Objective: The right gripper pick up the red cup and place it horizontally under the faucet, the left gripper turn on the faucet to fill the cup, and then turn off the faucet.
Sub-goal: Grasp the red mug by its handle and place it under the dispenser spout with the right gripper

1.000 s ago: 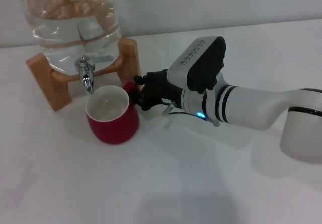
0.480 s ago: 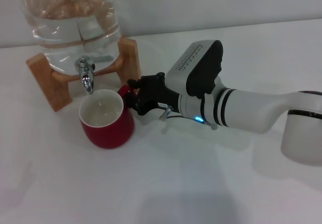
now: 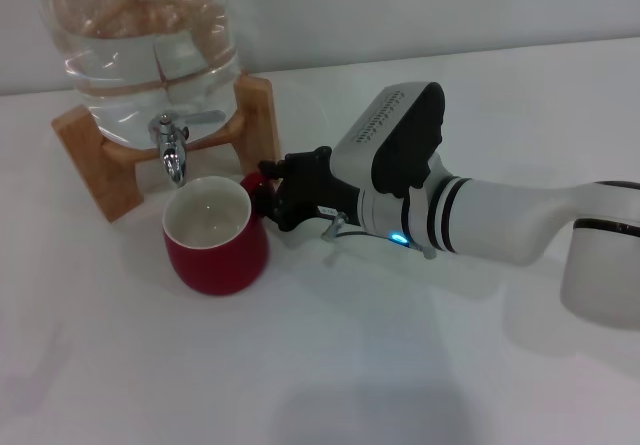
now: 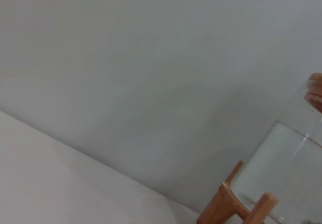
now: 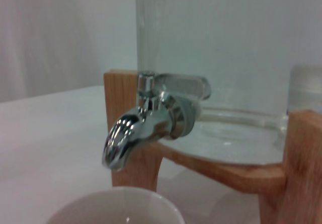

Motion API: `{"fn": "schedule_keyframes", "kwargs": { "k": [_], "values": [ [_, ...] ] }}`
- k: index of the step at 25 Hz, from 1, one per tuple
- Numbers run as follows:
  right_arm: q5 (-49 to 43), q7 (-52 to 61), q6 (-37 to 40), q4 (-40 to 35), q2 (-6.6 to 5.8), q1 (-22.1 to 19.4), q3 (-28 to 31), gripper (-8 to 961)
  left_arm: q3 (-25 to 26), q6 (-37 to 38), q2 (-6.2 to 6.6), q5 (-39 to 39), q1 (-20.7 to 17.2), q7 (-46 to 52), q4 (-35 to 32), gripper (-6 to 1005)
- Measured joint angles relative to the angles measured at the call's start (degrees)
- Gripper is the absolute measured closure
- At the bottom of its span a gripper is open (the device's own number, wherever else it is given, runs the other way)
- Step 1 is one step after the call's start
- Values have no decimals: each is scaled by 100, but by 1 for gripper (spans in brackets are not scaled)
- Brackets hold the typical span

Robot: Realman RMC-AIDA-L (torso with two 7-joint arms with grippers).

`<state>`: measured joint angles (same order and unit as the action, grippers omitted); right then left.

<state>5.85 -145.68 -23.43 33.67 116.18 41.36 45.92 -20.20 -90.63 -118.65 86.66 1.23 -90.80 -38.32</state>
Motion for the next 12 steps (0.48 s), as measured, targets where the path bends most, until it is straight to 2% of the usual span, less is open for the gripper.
{"fn": "schedule_keyframes", "kwargs": {
  "k": [12],
  "values": [
    [-7, 6, 33, -36, 1, 23, -180, 625, -21, -16, 0, 0, 18, 23, -13, 123]
  ]
}}
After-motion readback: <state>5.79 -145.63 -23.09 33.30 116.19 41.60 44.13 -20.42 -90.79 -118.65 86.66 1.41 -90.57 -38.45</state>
